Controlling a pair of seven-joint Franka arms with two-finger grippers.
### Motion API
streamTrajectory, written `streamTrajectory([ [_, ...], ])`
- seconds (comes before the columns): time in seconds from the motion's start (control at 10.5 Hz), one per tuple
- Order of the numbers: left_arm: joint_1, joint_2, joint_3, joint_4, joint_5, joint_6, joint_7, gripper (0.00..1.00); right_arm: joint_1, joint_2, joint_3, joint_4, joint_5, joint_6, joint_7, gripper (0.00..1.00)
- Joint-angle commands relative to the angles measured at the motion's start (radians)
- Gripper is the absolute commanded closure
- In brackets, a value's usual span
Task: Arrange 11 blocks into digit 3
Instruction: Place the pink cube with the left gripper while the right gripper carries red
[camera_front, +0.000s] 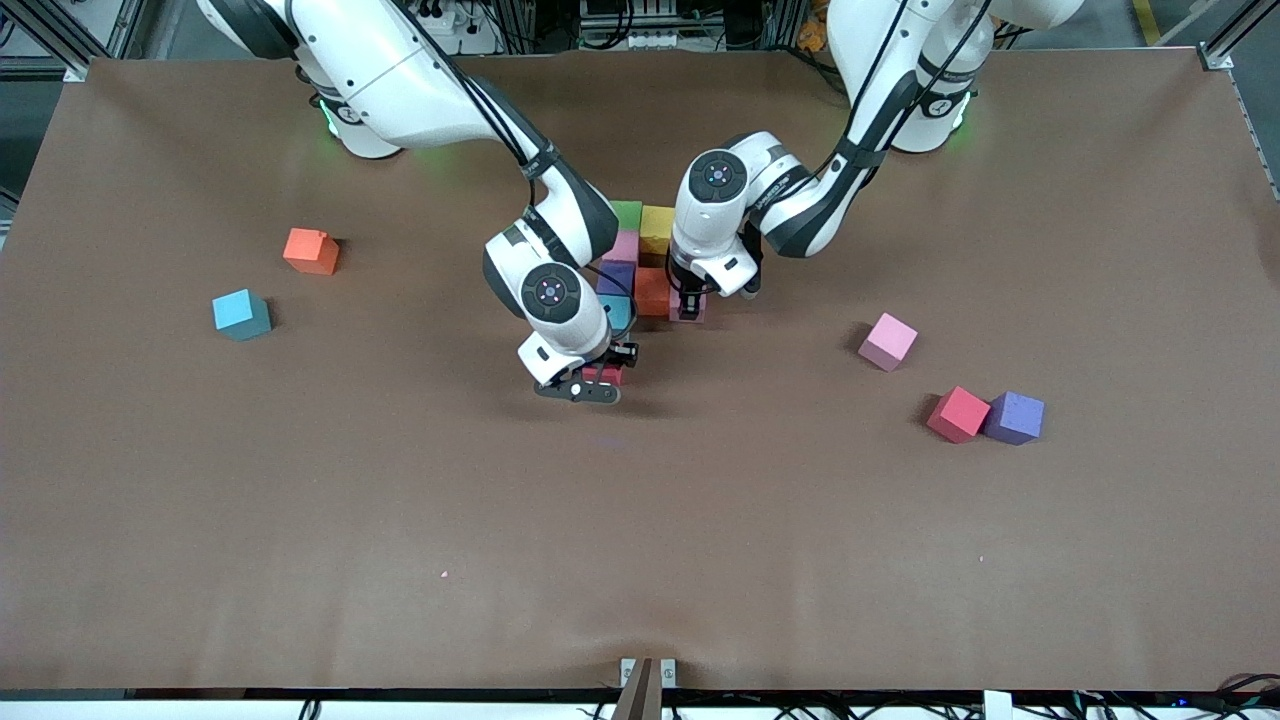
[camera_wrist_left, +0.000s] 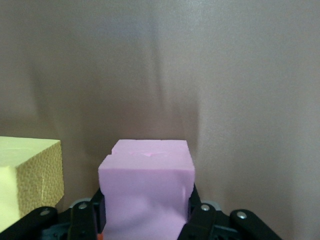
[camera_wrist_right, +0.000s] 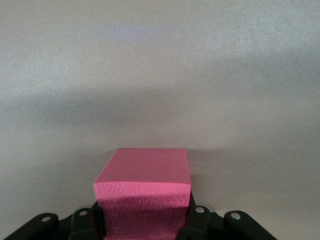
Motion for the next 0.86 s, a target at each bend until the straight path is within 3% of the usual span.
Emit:
streamTrajectory([
  [0.0, -0.006, 0.016, 0.001, 0.018, 0.030, 0.007, -0.031, 0.02, 0.016, 0.007, -0.003, 0.016, -0.012, -0.033, 0.036, 0.82],
  [0.29, -0.001, 0.001, 0.000, 0.011, 0.030, -0.004, -0.029, 0.00, 0.018, 0.009, -0.003, 0.016, -0.012, -0.033, 0.040, 0.82],
  [0.76, 0.025, -0.149, -0.002, -0.032, 0.030, -0.102, 0.064, 0.00, 0.016, 0.009, 0.007, 0.010, -0.013, -0.030, 0.029, 0.81],
])
